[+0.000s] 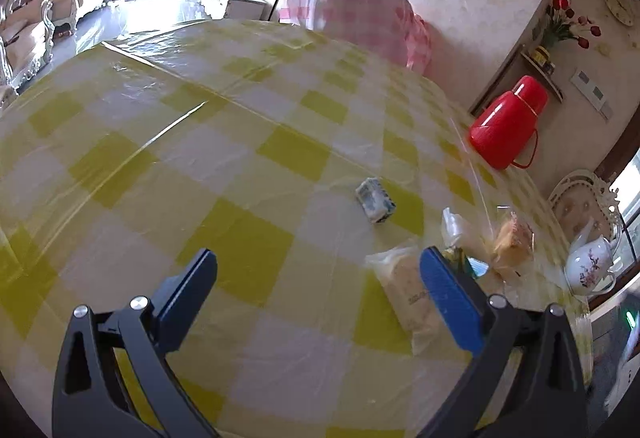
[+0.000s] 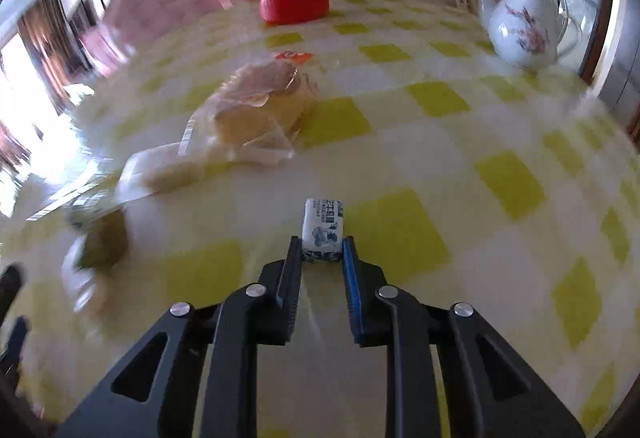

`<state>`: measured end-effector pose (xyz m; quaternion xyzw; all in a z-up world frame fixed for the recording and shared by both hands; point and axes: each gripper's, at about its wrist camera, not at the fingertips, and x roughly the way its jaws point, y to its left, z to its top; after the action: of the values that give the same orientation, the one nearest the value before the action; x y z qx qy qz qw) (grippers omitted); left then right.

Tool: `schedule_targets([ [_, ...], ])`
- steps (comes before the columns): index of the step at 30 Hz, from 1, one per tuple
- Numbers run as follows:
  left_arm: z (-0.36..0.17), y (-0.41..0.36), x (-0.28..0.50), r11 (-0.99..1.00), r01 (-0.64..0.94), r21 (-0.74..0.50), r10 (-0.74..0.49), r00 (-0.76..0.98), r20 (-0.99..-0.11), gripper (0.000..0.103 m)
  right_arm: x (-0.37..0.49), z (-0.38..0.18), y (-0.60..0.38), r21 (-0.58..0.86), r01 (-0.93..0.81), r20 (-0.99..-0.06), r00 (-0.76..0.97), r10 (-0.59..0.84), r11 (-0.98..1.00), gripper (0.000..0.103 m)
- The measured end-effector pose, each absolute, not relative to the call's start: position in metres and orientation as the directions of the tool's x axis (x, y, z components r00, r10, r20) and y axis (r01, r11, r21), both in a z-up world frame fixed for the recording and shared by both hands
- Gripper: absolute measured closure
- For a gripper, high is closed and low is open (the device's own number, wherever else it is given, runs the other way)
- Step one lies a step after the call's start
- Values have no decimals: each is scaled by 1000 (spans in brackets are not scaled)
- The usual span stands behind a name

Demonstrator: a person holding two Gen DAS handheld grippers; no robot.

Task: Organize snacks
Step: 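Grasp the small white-and-blue carton on the table with the right gripper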

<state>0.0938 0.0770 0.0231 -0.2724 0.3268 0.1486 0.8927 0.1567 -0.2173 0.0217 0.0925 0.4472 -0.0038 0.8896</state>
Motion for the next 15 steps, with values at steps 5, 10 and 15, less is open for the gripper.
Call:
schedule_targets([
  [5, 24, 88, 91, 794, -450, -409, 85, 749, -657, 2, 82, 47, -239, 220, -4, -712, 683, 163, 975, 82],
  [10, 36, 70, 98, 876, -333, -349, 42, 774, -632, 2, 36, 36, -249, 240, -15, -717, 671, 188, 971, 82],
  [15, 39, 22, 110, 971, -156, -182, 0, 760, -650, 2, 36, 33, -256, 301, -13, -711, 664, 233, 954, 82],
])
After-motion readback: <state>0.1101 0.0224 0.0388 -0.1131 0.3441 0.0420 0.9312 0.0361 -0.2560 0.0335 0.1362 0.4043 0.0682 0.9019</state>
